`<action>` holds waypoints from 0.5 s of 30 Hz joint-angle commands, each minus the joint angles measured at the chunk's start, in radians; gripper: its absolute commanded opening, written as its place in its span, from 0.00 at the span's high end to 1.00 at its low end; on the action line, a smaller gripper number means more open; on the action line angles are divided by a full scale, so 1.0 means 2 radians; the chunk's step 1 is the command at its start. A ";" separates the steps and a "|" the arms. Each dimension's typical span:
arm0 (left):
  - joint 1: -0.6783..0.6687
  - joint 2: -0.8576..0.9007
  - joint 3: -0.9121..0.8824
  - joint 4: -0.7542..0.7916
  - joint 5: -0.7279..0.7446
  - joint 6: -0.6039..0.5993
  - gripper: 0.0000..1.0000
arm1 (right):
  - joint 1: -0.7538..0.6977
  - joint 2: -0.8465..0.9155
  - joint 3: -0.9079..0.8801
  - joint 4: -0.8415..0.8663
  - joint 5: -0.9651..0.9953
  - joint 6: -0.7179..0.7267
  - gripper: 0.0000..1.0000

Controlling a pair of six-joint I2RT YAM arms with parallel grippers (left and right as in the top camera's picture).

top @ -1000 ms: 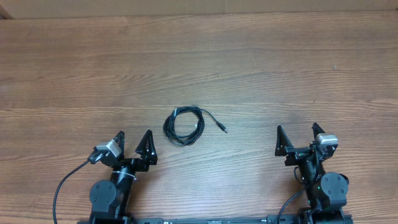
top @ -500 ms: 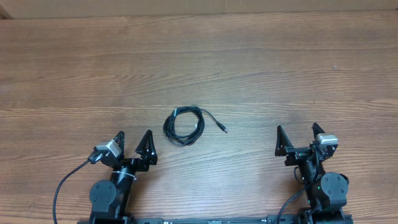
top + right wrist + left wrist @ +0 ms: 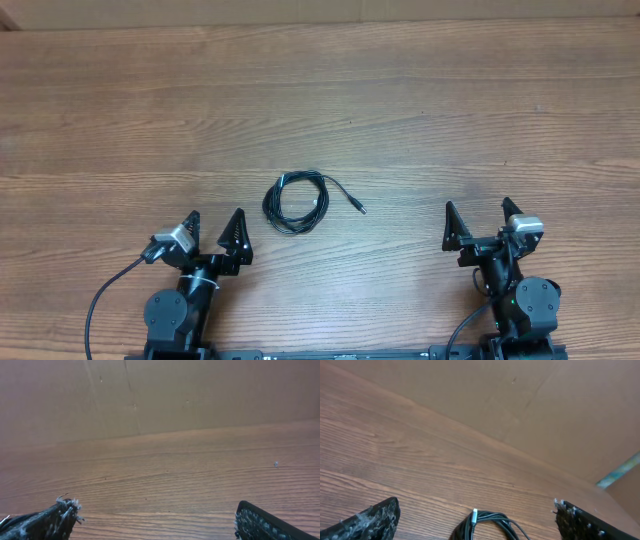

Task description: Untangle cables

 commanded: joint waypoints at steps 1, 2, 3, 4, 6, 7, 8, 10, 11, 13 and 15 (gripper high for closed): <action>0.002 -0.005 -0.002 0.003 -0.018 -0.004 0.01 | -0.001 0.000 -0.005 0.003 0.001 0.001 0.00; 0.002 -0.005 -0.002 0.010 -0.024 -0.004 0.00 | -0.001 0.000 -0.005 0.003 0.001 0.001 0.00; 0.002 -0.005 -0.002 0.018 -0.031 -0.004 0.01 | -0.001 0.000 -0.005 0.003 0.001 0.001 0.00; 0.002 -0.005 -0.002 0.029 -0.039 -0.005 0.00 | -0.001 0.000 -0.005 0.003 0.001 0.001 0.00; 0.002 -0.005 -0.002 0.056 -0.037 -0.005 0.00 | -0.001 0.000 -0.005 0.003 0.001 0.001 0.00; 0.002 -0.005 -0.002 0.076 -0.025 -0.004 0.01 | -0.001 0.000 -0.005 0.003 0.001 0.001 0.00; 0.002 -0.005 -0.002 0.089 -0.016 0.002 0.00 | -0.001 0.000 -0.005 0.003 0.001 0.001 0.00; 0.002 -0.005 -0.001 0.114 0.006 0.027 0.00 | -0.001 0.000 -0.005 0.003 0.001 0.001 0.00; 0.002 -0.005 0.001 0.121 0.017 0.039 0.00 | -0.001 0.000 -0.005 0.003 0.001 0.001 0.00; 0.002 -0.005 0.008 0.126 0.035 0.056 0.00 | -0.001 0.000 -0.005 0.003 0.001 0.001 0.00; 0.002 -0.005 0.019 0.125 0.047 0.077 0.00 | -0.001 0.000 -0.005 0.003 0.001 0.001 0.00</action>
